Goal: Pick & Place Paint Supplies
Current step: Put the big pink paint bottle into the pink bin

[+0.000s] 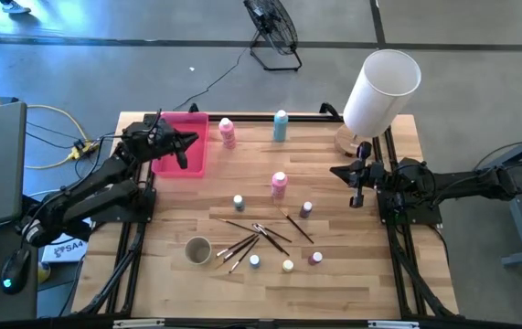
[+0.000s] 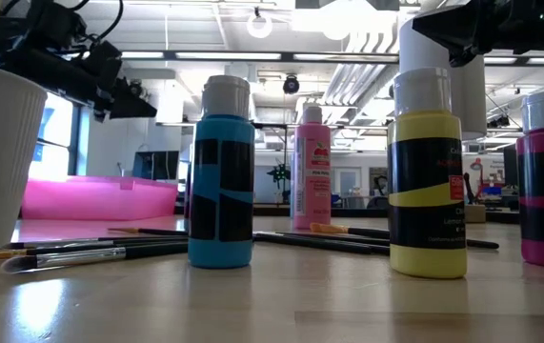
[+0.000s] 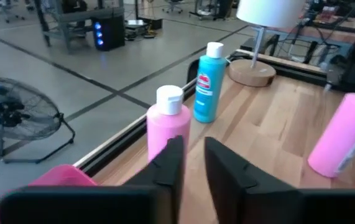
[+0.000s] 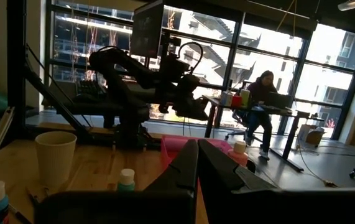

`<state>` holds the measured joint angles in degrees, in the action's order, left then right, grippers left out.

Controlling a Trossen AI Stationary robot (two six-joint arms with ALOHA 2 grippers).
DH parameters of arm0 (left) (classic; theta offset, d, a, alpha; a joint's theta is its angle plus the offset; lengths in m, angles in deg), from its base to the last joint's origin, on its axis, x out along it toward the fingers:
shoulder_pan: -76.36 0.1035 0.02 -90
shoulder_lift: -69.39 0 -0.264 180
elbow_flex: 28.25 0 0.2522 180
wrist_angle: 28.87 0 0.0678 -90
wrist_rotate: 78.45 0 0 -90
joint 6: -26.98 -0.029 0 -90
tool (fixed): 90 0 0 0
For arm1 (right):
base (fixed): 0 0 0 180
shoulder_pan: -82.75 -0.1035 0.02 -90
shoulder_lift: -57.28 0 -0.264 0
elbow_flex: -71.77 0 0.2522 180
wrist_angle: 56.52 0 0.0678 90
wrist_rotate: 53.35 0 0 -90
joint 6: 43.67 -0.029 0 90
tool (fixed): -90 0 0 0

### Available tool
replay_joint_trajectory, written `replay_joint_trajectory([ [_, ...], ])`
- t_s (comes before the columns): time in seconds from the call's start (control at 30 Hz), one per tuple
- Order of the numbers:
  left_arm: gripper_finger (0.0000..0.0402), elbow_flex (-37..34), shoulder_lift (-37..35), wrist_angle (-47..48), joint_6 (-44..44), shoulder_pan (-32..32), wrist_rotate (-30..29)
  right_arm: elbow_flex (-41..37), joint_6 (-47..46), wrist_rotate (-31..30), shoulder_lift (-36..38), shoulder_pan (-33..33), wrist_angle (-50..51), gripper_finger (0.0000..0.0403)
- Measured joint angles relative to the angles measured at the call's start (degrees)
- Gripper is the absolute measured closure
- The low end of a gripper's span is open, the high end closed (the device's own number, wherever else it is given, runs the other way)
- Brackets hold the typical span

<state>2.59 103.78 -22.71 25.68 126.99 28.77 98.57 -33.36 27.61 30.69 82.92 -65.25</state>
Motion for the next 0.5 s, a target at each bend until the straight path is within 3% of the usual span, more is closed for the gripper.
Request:
replay_joint_trajectory([
  [0.27, 0.0191, 0.0, -0.02, 0.48, 1.83, 0.0, -3.27, 0.0, 0.0, 0.02, 0.0, 0.0, 0.04, 0.04],
  [0.5, 0.0163, 0.0, 0.18, 4.26, 2.28, 0.0, -2.95, 0.0, -0.17, 0.04, 0.0, 0.0, 0.06, 0.04],
])
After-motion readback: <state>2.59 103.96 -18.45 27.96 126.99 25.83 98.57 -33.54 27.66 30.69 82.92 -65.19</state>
